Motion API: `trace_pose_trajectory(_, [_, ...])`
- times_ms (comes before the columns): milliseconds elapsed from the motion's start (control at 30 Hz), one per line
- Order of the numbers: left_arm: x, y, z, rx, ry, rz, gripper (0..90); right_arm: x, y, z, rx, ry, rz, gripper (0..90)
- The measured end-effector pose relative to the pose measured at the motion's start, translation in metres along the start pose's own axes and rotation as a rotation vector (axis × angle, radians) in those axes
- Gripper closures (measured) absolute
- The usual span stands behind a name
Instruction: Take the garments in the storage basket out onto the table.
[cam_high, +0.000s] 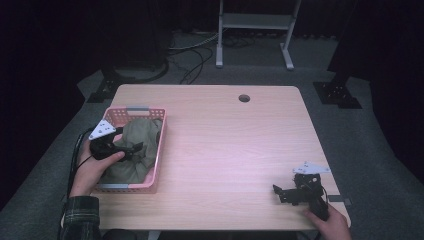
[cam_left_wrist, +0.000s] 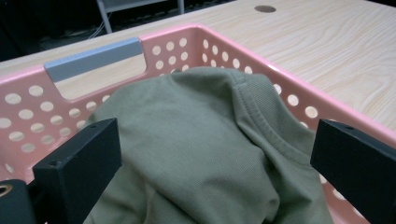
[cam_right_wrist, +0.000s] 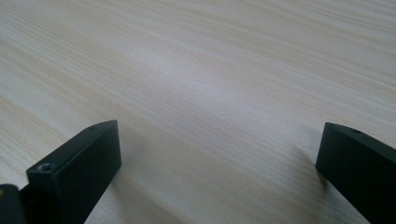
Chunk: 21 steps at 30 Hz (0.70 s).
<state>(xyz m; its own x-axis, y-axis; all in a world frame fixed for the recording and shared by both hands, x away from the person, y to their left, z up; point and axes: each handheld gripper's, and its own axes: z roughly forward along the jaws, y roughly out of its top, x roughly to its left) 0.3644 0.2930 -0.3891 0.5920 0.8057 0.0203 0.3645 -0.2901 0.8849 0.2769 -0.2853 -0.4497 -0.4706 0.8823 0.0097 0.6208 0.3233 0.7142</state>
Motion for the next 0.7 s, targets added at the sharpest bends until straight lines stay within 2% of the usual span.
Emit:
trace_pose_trajectory(233, [0.001, -0.003, 0.007, 0.045, 0.003, -0.006, 1.4, 0.0, 0.0, 0.0, 0.0, 0.0, 0.0, 0.0])
trace_pose_trajectory(600, [0.006, -0.006, 0.009, 0.075, 0.011, -0.034, 1.4, 0.0, 0.0, 0.0, 0.0, 0.0, 0.0, 0.0])
trace_pose_trajectory(700, [0.007, -0.006, 0.012, 0.097, 0.013, -0.036, 1.4, 0.0, 0.0, 0.0, 0.0, 0.0, 0.0, 0.0])
